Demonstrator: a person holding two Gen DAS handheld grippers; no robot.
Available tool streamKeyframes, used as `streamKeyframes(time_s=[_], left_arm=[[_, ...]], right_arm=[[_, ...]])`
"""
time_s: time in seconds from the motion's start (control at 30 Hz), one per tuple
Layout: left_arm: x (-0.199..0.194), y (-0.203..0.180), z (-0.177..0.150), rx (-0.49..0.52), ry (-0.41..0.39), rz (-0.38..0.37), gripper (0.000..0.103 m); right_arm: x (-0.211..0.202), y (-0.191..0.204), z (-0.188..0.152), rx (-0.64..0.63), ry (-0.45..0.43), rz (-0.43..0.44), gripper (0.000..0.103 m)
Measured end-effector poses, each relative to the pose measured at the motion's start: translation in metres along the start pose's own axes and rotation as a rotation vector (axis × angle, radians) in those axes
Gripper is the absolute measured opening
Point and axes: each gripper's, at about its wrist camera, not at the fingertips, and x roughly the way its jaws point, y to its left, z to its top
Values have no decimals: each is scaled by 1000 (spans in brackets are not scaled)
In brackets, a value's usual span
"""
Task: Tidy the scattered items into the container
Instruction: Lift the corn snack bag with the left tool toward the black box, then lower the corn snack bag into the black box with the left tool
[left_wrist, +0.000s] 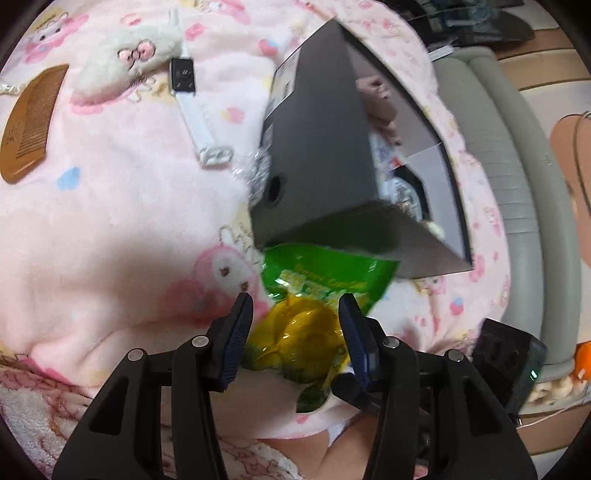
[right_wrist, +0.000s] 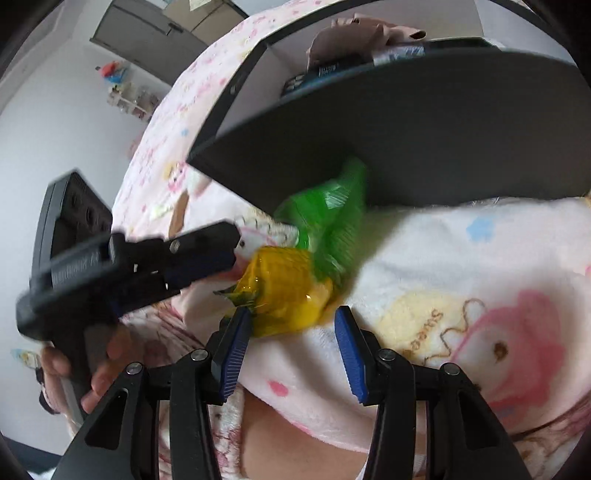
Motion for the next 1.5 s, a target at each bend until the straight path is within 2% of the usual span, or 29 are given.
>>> streamKeyframes(time_s=[0.17,0.23,0.27,0.3,0.37,0.43,0.5,0.6,0.73,0.87,1.0,1.1,1.2,1.23,1.33,1.5], left_arm=[[15,-8,-2,12,51,2,52],[22,-6,0,-10,91,-46,69],[28,-5,1,-27,123,-89,72],[30,-4,2,-32,129,-88,74],[35,-7,4,-28,128,-52,73],[39,-13,3,-2,128,-16,65],[34,-18,0,38,101,-7,63],[18,-25,-9,76,57,-41,61],[-10,-49,-22,126,-13,-90,61],[-33,-85,-15,168,-68,-143,61],[-46,-121,15,234,-113,-200,59],[-31,-148,49,237,-105,-217,59],[-8,-178,86,235,-124,-196,59],[-1,-183,97,234,-121,-195,55],[33,-191,134,188,-51,-242,53],[86,-196,171,143,-20,-200,53]], right_arm=[[-2,2,0,-11,1,-18,43],[-2,2,2,-3,-7,-5,43],[-1,2,4,-1,-5,5,43],[1,2,6,-1,-4,19,43],[7,0,10,10,-10,60,47],[13,-3,13,32,-6,65,48],[10,-2,12,29,-19,70,48],[-4,5,4,-12,-58,57,43],[-40,25,3,-106,-114,39,42],[-82,26,16,-119,-195,79,42],[-113,11,49,-100,-255,137,42],[-125,2,84,-132,-277,80,42],[-123,-21,135,-127,-269,65,42],[-120,-28,146,-123,-267,52,42],[-111,-48,179,-134,-280,-69,42],[-91,-86,212,-96,-272,-103,42]])
